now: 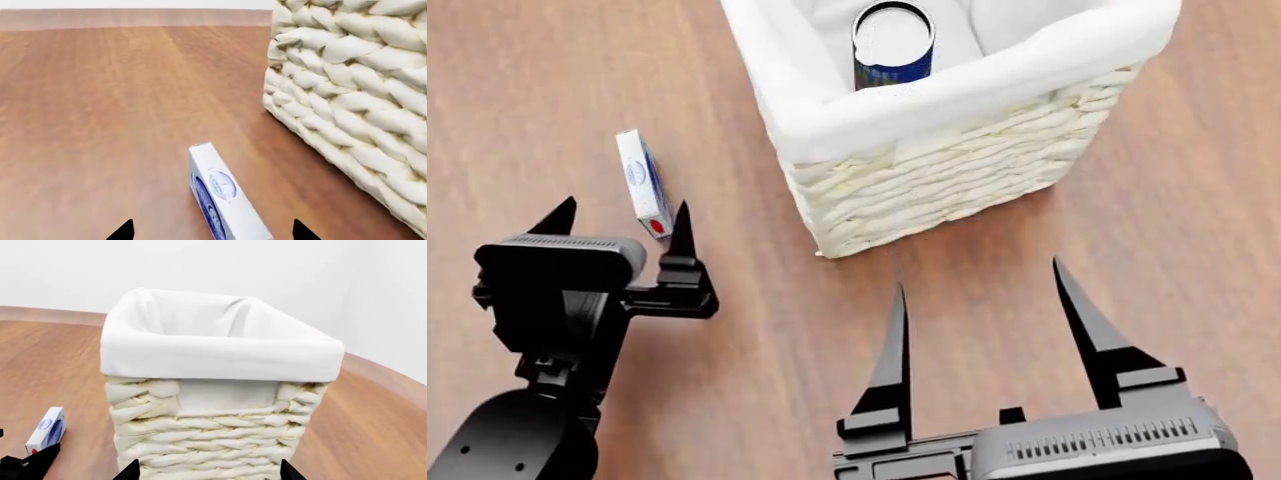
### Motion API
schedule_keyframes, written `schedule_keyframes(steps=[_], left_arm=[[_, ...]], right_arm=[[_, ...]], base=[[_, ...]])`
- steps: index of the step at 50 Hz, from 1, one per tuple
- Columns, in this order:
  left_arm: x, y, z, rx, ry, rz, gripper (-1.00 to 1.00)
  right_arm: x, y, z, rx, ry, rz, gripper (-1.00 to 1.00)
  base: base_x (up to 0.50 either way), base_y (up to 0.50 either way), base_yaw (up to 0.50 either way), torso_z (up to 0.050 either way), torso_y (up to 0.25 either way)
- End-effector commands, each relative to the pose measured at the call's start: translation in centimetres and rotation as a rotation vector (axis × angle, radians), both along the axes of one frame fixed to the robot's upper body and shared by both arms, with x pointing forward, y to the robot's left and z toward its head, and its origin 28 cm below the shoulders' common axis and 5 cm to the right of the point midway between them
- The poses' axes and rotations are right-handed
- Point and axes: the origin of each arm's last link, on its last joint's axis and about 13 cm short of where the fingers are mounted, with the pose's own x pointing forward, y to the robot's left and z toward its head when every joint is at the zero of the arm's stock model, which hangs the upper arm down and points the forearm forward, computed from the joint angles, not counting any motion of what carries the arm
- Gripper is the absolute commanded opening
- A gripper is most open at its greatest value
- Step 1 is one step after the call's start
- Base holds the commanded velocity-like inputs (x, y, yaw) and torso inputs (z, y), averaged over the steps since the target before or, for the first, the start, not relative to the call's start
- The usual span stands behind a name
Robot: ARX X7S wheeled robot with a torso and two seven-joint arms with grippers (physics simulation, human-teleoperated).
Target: Pick up the alphabet soup and the cream cheese box, and put them in the basket.
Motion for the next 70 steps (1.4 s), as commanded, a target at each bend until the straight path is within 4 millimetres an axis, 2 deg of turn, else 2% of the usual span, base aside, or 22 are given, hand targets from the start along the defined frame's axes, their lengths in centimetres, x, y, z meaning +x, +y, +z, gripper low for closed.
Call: schedule_keyframes(steps=[1,3,4,17,20,23,27,30,33,34,35,36,45,50,53,54,60,62,65,70], left_arm=[[0.0,0.1,-0.8,0.018,0.018,0.011,1.0],[0.0,0.2,-0.7,0.012,0.011,0.013,1.0],[0.0,0.2,-0.7,0.009,0.009,0.014,-1.0],[-0.1,0.3,-0.5,0.009,0.01,0.002,-1.0],[-0.1,0.3,-0.2,0.011,0.003,0.004,-1.0],[-0.1,0.5,1.0,0.022,-0.03,0.009,-1.0],[-0.4,0.9,4.0,0.045,-0.117,0.017,-1.0],[0.0,1.7,7.2,0.04,-0.189,0.045,-1.0],[-0.1,2.0,9.3,0.045,-0.238,0.048,-1.0],[-0.1,2.1,10.6,0.038,-0.264,0.035,-1.0],[-0.1,2.1,11.1,0.047,-0.273,0.036,-1.0],[-0.3,2.1,12.7,0.063,-0.314,0.024,-1.0],[-0.5,3.0,19.3,0.074,-0.44,-0.014,-1.0],[-1.3,3.1,23.9,0.1,-0.533,-0.03,-1.0],[-1.6,3.2,25.4,0.089,-0.561,-0.03,-1.0],[-1.7,3.3,27.1,0.091,-0.585,-0.037,-1.0],[-1.5,2.7,30.0,0.159,-0.601,-0.11,-1.0],[-0.8,2.4,30.7,0.186,-0.548,-0.114,-1.0],[-0.1,2.0,31.2,0.183,-0.51,-0.162,-1.0],[0.6,0.8,31.6,0.187,-0.416,-0.34,-1.0]], right_arm=[[-0.2,0.0,-0.1,0.001,0.003,0.003,1.0],[-0.2,0.1,-0.2,0.0,0.004,0.002,1.0],[-0.2,0.1,-0.2,-0.001,0.004,0.003,1.0],[-0.1,0.1,-0.4,0.0,0.013,0.006,1.0],[-0.1,0.1,-0.4,0.001,0.015,0.007,1.0],[-0.1,0.1,-0.4,0.002,0.013,0.006,1.0],[-0.2,0.1,-0.4,0.001,0.013,0.006,1.0],[-0.3,0.1,-0.3,0.0,0.011,0.008,1.0],[-0.4,0.2,-0.4,0.0,0.012,0.012,1.0],[-0.4,0.2,-0.3,-0.001,0.012,0.012,1.0],[-0.4,0.2,-0.3,-0.001,0.012,0.013,1.0],[-0.4,0.3,-0.3,-0.003,0.011,0.014,1.0],[-0.4,0.2,-0.3,-0.006,0.012,0.01,1.0],[-0.4,0.3,-0.4,-0.004,0.015,0.014,1.0],[-0.5,0.3,-0.3,-0.003,0.015,0.016,1.0],[-0.6,0.2,-0.3,-0.004,0.015,0.016,1.0],[-0.6,0.1,-0.2,-0.007,0.012,0.01,1.0],[-0.6,0.1,-0.3,-0.007,0.014,0.01,1.0],[-0.6,0.2,-0.4,-0.009,0.018,0.015,1.0],[-0.6,0.4,-0.4,-0.009,0.021,0.025,1.0]], base=[[0.0,0.0,0.0,0.0,0.0],[0.0,0.0,0.0,0.0,0.0],[0.0,0.0,0.0,0.0,0.0],[0.0,0.0,0.0,0.0,0.0],[0.0,0.0,0.0,0.0,0.0],[0.0,0.0,0.0,0.0,0.0],[0.0,0.0,0.0,0.0,0.0],[0.0,0.0,0.0,0.0,0.0],[0.0,0.0,0.0,0.0,0.0],[0.0,0.0,0.0,0.0,0.0],[0.0,0.0,0.0,0.0,0.0],[0.0,0.0,0.0,0.0,0.0],[0.0,0.0,0.0,0.0,0.001],[0.0,0.0,0.0,0.0,0.0],[0.0,0.0,0.0,0.0,0.003],[0.0,0.0,0.0,0.0,0.0],[0.0,0.0,0.0,0.0,0.0],[0.0,0.0,0.0,0.0,0.0],[0.0,0.0,0.0,0.0,0.0],[0.0,0.0,0.0,0.0,0.002]])
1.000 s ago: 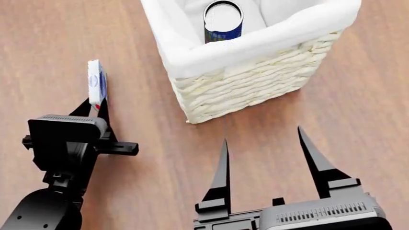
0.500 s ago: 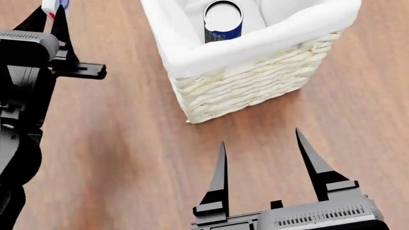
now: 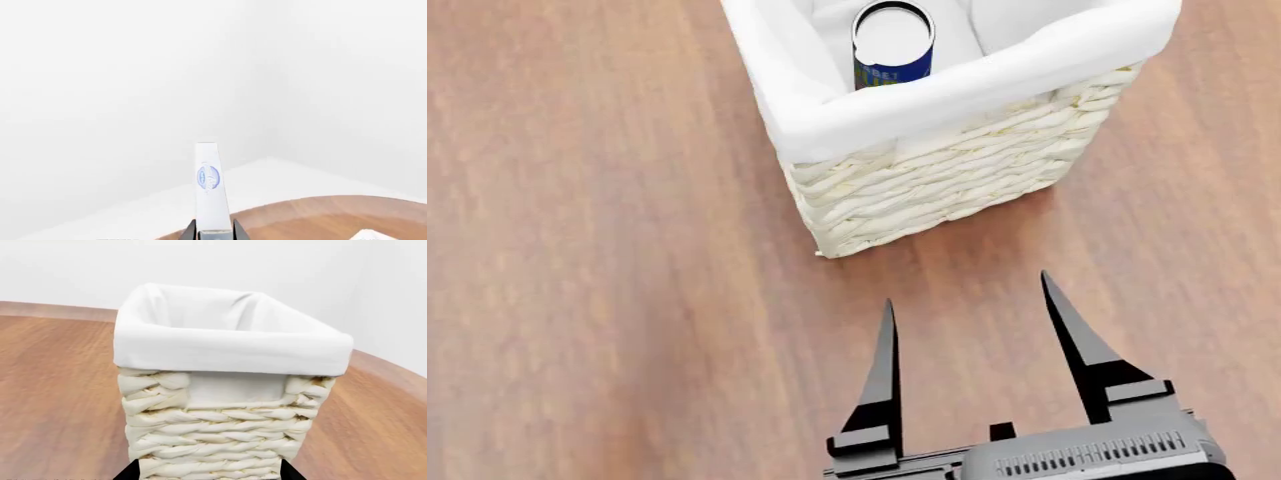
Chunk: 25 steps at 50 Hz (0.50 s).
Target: Pick up the alphabet soup and the cream cheese box, and put them in the basket.
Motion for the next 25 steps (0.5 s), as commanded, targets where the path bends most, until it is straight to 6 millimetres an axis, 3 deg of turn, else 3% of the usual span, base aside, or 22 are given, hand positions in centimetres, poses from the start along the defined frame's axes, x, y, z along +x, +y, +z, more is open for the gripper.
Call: schedule_keyframes(steps=[1,13,25], left_arm=[[0.5,-1.6,3.9,0.094,0.084,-0.197,-1.0],[0.4,-3.4,4.3,0.215,0.24,-0.482,-1.0],[1.1,-3.6,2.6,0.318,0.304,-0.505,-1.0]], right_arm=[[-0.1,0.2,-0.1,-0.003,0.005,0.01,1.0],[-0.1,0.2,-0.3,-0.004,0.014,0.01,1.0],[-0.1,0.3,-0.3,-0.004,0.015,0.016,1.0]], base=[[0.0,0.0,0.0,0.0,0.0],[0.0,0.0,0.0,0.0,0.001],[0.0,0.0,0.0,0.001,0.0]])
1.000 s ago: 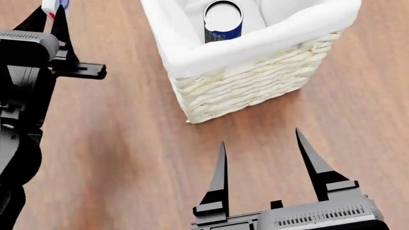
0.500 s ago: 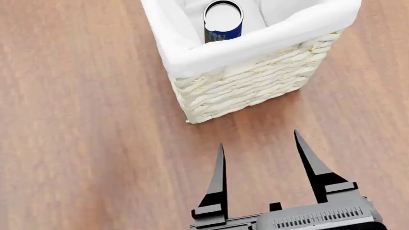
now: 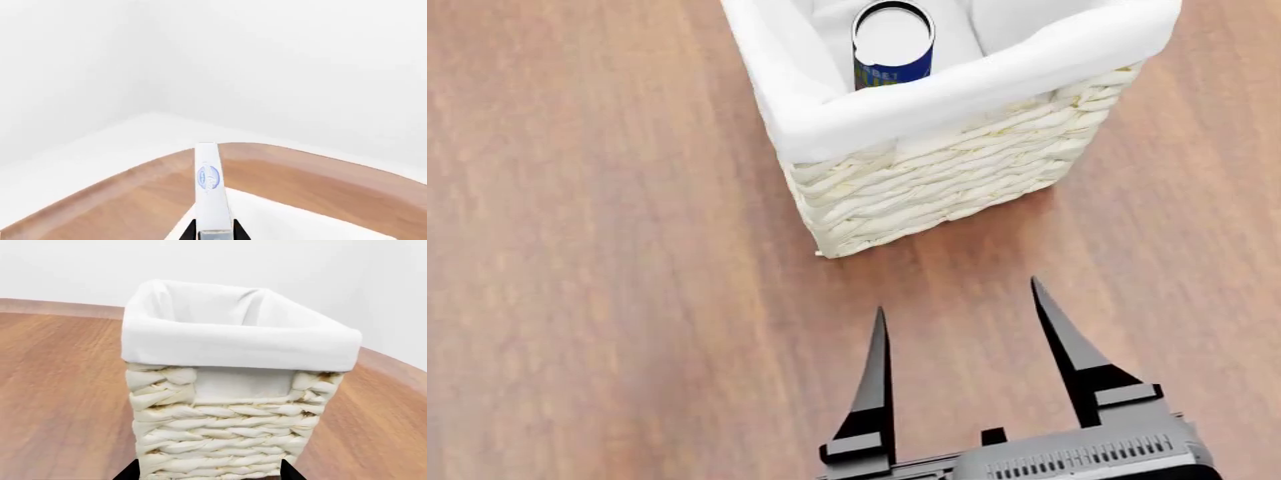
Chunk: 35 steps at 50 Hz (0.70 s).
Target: Pick up the alphabet soup and the cream cheese box, and put them in the basket.
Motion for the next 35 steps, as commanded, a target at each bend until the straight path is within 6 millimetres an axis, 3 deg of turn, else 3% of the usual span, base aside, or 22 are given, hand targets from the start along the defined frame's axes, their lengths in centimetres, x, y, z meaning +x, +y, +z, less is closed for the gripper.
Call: schedule_keyframes(steps=[1,35], left_arm=[[0.2,-0.5,-0.6,0.072,0.063,-0.097,-1.0],[1.2,-1.4,-3.3,0.2,0.139,-0.117,-1.0]], right_arm=[[0.0,0.1,-0.1,-0.001,0.003,0.004,1.0],[-0.1,0.0,-0.2,0.002,0.006,0.007,1.0]], base=[[0.0,0.0,0.0,0.0,0.0],[0.0,0.0,0.0,0.0,0.001]])
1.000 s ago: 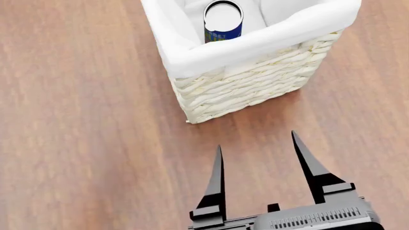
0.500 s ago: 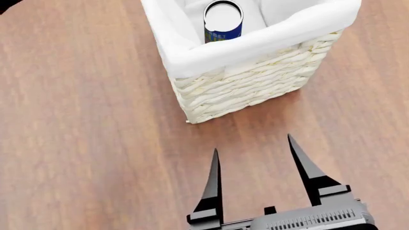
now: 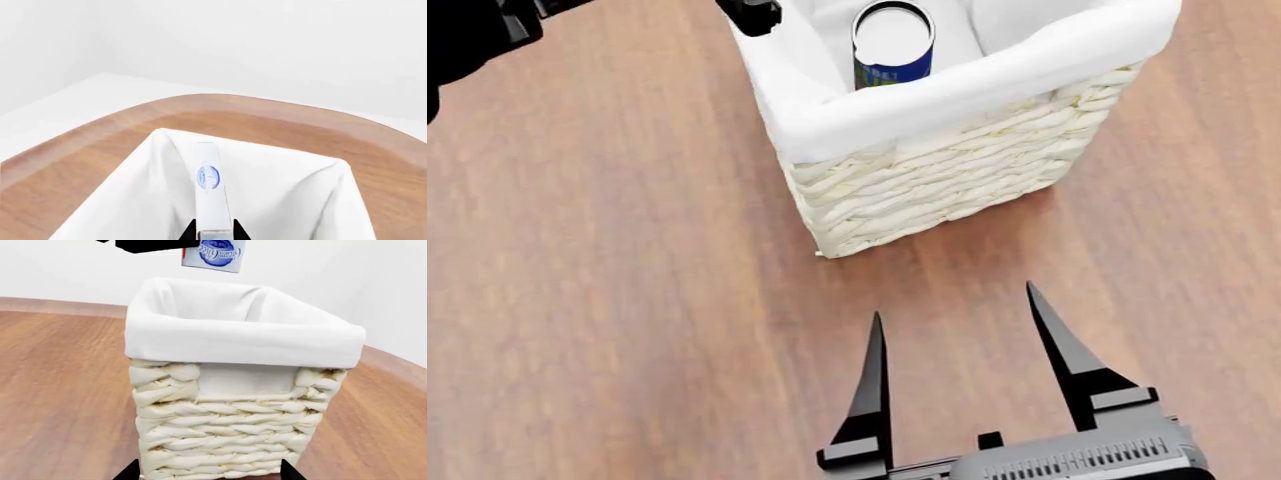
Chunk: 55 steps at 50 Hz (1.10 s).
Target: Pick up the alphabet soup and the cream cheese box, and put them in the basket.
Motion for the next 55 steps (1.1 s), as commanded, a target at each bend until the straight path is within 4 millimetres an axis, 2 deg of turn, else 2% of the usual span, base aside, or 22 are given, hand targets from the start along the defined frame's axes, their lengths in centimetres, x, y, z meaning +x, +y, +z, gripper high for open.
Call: schedule_keyframes(steps=[1,25,40,41,55], left_arm=[[-0.03,-0.4,-0.5,0.019,0.019,-0.027,-1.0],[0.59,-0.45,-1.45,0.033,0.041,-0.016,-1.0],[0.63,-0.32,-1.17,0.014,0.036,-0.009,-1.0],[0.59,-0.33,-1.11,0.009,0.037,-0.011,1.0],[0.4,-0.32,-1.06,0.007,0.034,-0.017,1.0]], right_arm=[[-0.03,-0.04,-0.07,0.002,0.0,0.002,1.0],[-0.15,-0.05,-0.12,0.007,0.001,0.003,1.0],[-0.2,0.02,-0.13,0.01,0.001,0.004,1.0],[-0.25,0.03,-0.09,0.01,0.0,0.004,1.0],[-0.31,0.03,-0.11,0.006,0.0,0.004,1.0]], base=[[0.0,0.0,0.0,0.0,0.0],[0.0,0.0,0.0,0.0,0.001],[0.0,0.0,0.0,0.0,0.001],[0.0,0.0,0.0,0.0,0.0],[0.0,0.0,0.0,0.0,0.0]])
